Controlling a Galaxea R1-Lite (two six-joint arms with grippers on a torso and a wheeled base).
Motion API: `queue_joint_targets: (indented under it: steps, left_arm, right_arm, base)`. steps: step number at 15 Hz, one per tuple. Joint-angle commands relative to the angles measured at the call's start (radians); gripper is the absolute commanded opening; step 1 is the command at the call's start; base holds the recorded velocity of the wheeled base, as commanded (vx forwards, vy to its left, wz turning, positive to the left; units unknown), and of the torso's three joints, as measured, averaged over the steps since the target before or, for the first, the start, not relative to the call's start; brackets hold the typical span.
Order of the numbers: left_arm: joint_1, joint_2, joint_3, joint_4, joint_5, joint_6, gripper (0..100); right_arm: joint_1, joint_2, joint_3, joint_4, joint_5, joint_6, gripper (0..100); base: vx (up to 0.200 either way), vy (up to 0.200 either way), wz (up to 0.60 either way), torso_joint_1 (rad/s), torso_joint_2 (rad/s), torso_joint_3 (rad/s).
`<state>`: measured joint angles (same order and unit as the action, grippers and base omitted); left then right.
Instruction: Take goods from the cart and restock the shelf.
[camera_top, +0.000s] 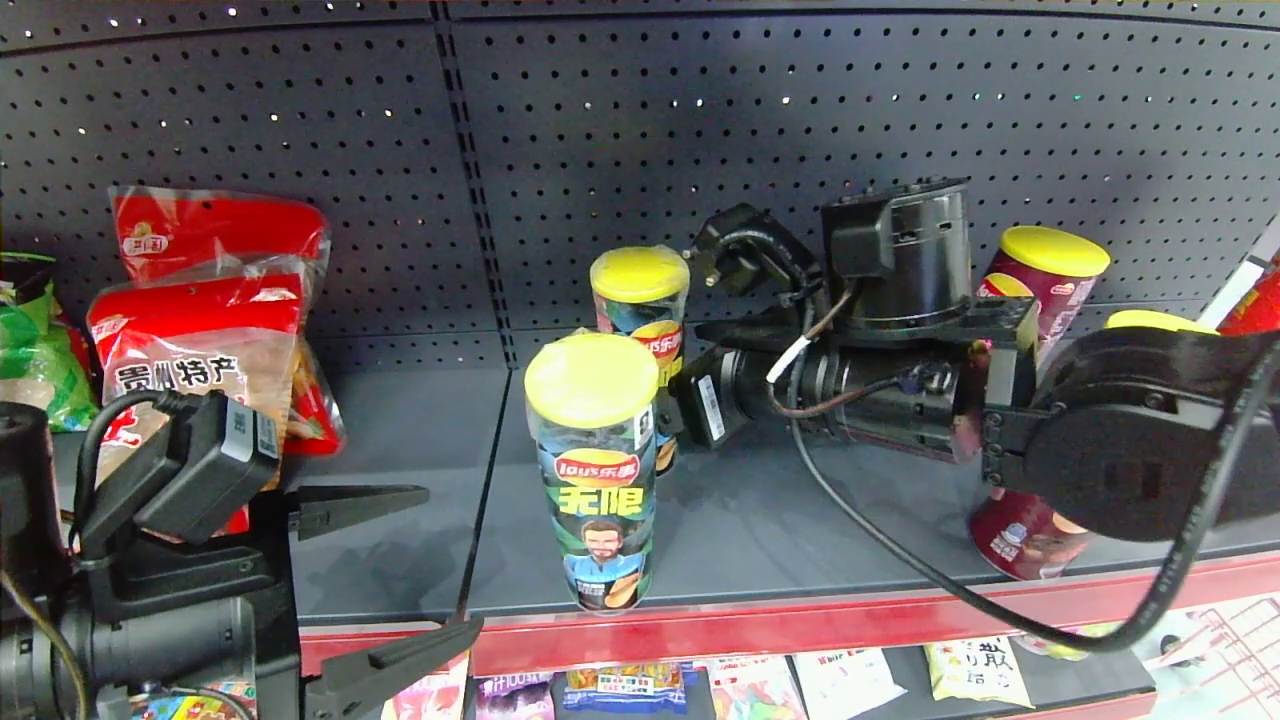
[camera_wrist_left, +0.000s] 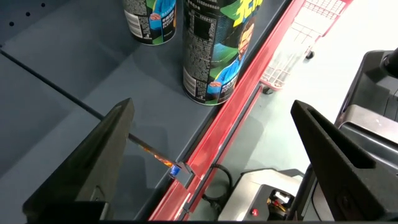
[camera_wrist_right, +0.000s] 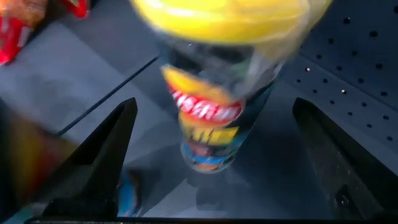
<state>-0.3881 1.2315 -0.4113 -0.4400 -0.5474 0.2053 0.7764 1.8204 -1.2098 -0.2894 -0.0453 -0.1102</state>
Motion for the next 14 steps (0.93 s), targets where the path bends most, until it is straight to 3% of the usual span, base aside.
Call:
queue_joint_targets:
  steps: [1,14]
  left_arm:
    - [0.0,0.003,0.0,0.0,0.0,0.0,100]
    - [0.0,0.036,-0.011,-0.003,0.0,0.002,100]
  right_arm:
    - [0.017,-0.046,0.027,-0.001,-0.007,0.004,100]
    - [-0.006,-0.24,0.234,0.001,-0.039,0.011,100]
  base:
    - [0.0,0.0,0.0,0.0,0.0,0.0]
    - [0.0,0.0,0.0,0.0,0.0,0.0]
